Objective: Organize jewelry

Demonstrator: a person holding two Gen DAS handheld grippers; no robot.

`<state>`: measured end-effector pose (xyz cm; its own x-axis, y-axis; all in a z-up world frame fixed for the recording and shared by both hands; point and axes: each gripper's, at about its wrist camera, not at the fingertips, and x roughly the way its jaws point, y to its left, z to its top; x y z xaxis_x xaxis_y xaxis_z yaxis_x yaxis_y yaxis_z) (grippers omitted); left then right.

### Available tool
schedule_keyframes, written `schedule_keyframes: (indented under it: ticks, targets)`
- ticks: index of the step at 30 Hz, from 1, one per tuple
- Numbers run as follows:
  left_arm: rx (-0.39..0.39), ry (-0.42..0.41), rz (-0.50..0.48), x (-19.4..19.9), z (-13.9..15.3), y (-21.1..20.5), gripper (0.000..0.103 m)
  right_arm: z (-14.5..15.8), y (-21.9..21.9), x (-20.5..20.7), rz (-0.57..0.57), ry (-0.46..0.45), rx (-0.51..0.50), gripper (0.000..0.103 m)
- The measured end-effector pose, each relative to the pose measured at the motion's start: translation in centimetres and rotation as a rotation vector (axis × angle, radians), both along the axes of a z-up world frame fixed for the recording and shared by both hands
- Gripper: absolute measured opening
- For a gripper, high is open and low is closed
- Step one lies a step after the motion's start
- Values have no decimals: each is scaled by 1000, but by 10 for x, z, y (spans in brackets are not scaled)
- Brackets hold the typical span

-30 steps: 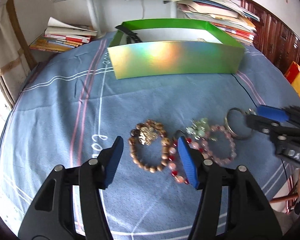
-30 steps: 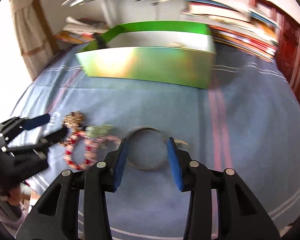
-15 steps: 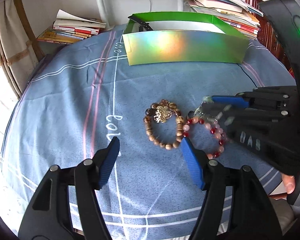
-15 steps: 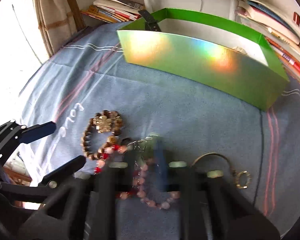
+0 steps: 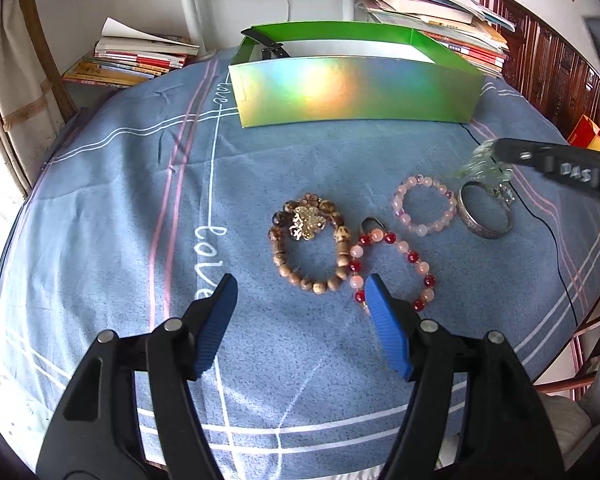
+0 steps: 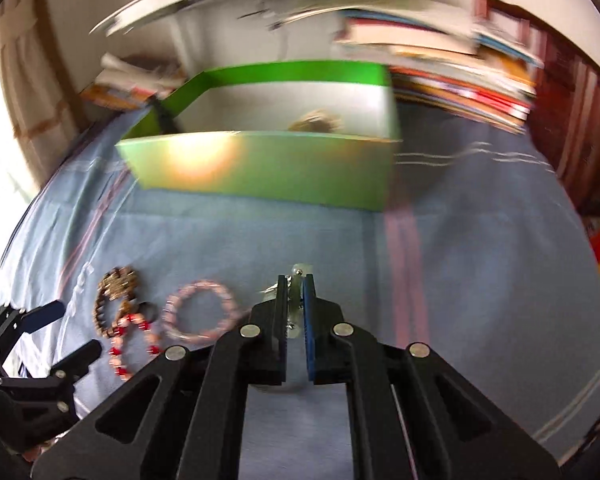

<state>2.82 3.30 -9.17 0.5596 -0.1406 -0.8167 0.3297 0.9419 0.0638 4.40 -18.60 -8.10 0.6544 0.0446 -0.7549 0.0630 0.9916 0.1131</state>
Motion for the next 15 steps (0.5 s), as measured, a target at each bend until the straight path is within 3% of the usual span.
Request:
schedule_keyframes:
  ticks: [6,15]
  targets:
    - [-27,25,-17,2,-1,-5,64,-2,-34,-15,-91,0,10,7]
    - [-47,55,30,19,-6,3,46,-20,-51,-25,-128,26,22,7]
